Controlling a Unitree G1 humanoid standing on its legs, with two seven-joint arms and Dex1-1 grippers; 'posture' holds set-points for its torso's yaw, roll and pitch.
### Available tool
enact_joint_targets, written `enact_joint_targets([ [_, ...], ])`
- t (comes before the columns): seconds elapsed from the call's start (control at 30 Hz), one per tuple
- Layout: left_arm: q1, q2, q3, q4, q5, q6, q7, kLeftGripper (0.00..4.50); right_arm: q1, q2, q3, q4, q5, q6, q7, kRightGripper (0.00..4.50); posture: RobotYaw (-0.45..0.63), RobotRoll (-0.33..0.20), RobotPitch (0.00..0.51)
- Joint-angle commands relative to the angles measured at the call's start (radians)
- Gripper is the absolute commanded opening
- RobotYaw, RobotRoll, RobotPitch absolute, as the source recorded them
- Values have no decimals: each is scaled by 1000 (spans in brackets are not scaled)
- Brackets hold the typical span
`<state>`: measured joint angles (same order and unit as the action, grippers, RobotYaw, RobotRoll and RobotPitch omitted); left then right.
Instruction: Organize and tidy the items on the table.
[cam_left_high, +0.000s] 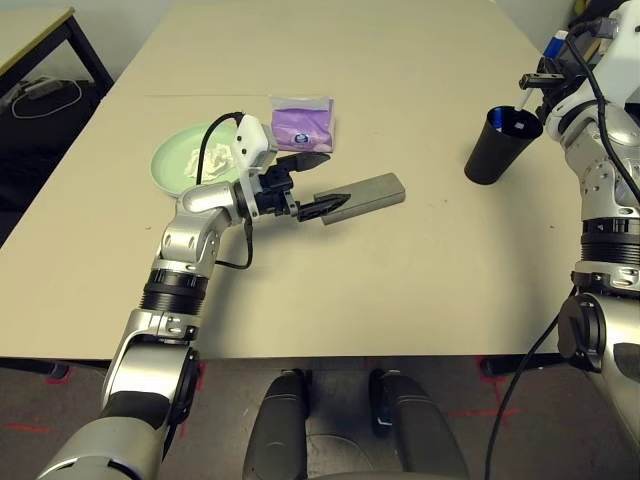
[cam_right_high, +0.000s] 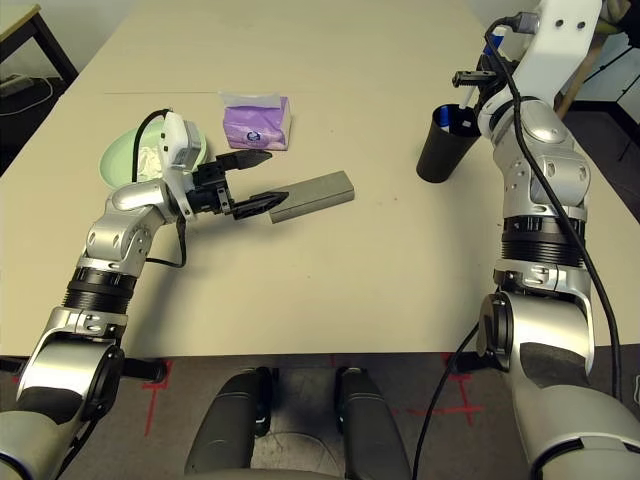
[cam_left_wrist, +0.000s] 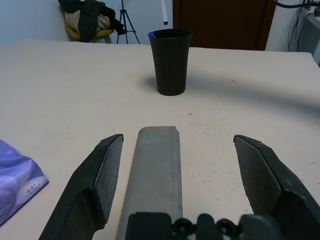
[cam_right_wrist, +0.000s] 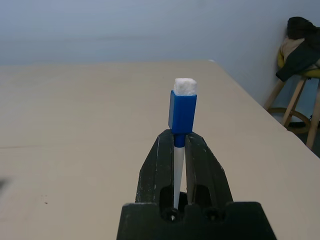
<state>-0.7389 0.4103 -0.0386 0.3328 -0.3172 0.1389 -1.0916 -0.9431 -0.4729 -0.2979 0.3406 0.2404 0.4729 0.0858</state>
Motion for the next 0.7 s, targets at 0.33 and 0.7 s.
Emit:
enact_joint_targets([
  [0.33, -7, 2, 5, 15, 1, -8, 1, 4500, 19, -11, -6, -24, -6, 32, -2, 462, 102, 0, 112],
  [0.7, -8, 2, 4, 16, 2, -13, 1, 4500, 18, -14, -5, -23, -8, 42, 10, 4479, 104, 0, 107],
])
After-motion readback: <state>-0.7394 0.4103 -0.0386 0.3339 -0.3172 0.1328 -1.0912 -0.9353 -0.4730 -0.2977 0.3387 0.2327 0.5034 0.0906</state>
